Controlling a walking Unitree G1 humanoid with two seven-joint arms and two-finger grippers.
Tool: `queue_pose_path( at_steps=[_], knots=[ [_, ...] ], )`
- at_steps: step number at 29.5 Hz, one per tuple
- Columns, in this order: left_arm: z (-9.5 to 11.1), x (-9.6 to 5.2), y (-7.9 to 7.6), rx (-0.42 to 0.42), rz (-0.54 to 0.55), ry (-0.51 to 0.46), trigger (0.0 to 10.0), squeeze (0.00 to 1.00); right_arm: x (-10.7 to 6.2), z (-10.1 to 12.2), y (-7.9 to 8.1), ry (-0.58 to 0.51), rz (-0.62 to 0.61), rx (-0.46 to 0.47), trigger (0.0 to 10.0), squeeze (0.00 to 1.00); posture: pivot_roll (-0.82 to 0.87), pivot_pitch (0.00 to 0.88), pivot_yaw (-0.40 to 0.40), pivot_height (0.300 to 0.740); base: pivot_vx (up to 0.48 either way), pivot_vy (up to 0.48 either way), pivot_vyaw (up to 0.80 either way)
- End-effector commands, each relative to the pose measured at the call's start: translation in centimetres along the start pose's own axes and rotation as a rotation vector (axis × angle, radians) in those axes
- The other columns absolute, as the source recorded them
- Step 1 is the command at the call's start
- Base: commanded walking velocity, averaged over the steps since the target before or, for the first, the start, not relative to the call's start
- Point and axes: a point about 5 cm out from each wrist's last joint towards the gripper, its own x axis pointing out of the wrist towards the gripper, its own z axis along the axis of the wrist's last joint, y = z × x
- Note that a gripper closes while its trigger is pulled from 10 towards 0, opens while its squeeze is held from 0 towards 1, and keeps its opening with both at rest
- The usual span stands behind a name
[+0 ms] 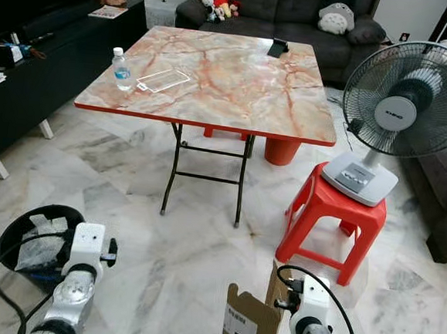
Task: Picking trash to rubbish bin
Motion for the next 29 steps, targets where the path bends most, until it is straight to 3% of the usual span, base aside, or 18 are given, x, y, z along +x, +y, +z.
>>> queue_pose_path(
  at_steps=[1,4,5,8,13,15,16,18,21,24,25,29],
  knots=[
    [0.3,-0.1,1.5,0.0,0.052,-0.049,10.0,0.0,0.1,0.4,0.1,-0.011,0.001,-0.015,10.0,0.0,0.06,0.031,-0.03,0.74,0.0,0.0,0.0],
    [-0.5,-0.7,2.2,0.004,0.056,-0.044,10.0,0.0,0.1,0.4,0.2,-0.013,0.005,-0.018,10.0,0.0,0.06,0.034,-0.029,0.74,0.0,0.0,0.0],
    [-1.8,-1.4,2.5,0.068,0.028,-0.013,10.0,0.0,0.1,0.4,0.3,-0.015,0.007,-0.019,10.0,0.0,0.06,0.033,-0.028,0.74,0.0,0.0,0.0],
    [-3.6,-2.6,2.6,0.155,-0.04,0.046,10.0,0.0,0.1,0.4,0.3,-0.016,0.009,-0.021,10.0,0.0,0.06,0.035,-0.026,0.74,0.0,0.0,0.0],
    [-5.8,-3.9,2.0,0.259,-0.167,0.132,10.0,0.0,0.2,0.5,0.4,-0.018,0.013,-0.023,10.0,0.0,0.06,0.036,-0.025,0.74,0.0,0.0,0.0],
    [-6.8,-4.5,1.5,0.276,-0.223,0.182,10.0,0.0,0.2,0.5,0.5,-0.018,0.014,-0.024,10.0,0.0,0.06,0.036,-0.025,0.74,0.0,0.0,0.0],
    [-8.2,-5.5,0.2,0.295,-0.348,0.274,10.0,0.0,0.2,0.5,0.5,-0.017,0.017,-0.025,10.0,0.0,0.06,0.036,-0.03,0.74,0.0,0.0,0.0],
    [-9.3,-6.3,-1.0,0.384,-0.459,0.351,10.0,0.0,0.2,0.5,0.6,-0.016,0.02,-0.028,10.0,0.0,0.06,0.036,-0.031,0.74,0.0,0.0,0.0],
    [-9.8,-6.5,-1.8,0.479,-0.489,0.385,10.0,0.0,0.2,0.5,0.7,-0.013,0.024,-0.033,10.0,0.0,0.06,0.036,-0.034,0.74,0.0,0.0,0.0],
    [-10.0,-6.5,-2.1,0.449,-0.451,0.441,10.0,0.0,0.2,0.4,0.7,-0.01,0.025,-0.037,10.0,0.0,0.06,0.036,-0.034,0.74,0.0,0.0,0.0],
    [-10.1,-6.3,-2.2,0.403,-0.397,0.499,10.0,0.0,0.2,0.3,0.7,-0.002,0.025,-0.04,10.0,0.0,0.05,0.028,-0.033,0.74,0.0,0.0,0.0],
    [-10.1,-6.1,-2.2,0.28,-0.307,0.556,10.0,0.0,0.0,-0.3,0.5,0.031,0.025,-0.057,10.0,0.0,0.04,0.027,-0.032,0.74,0.0,0.0,0.0]
  ],
)
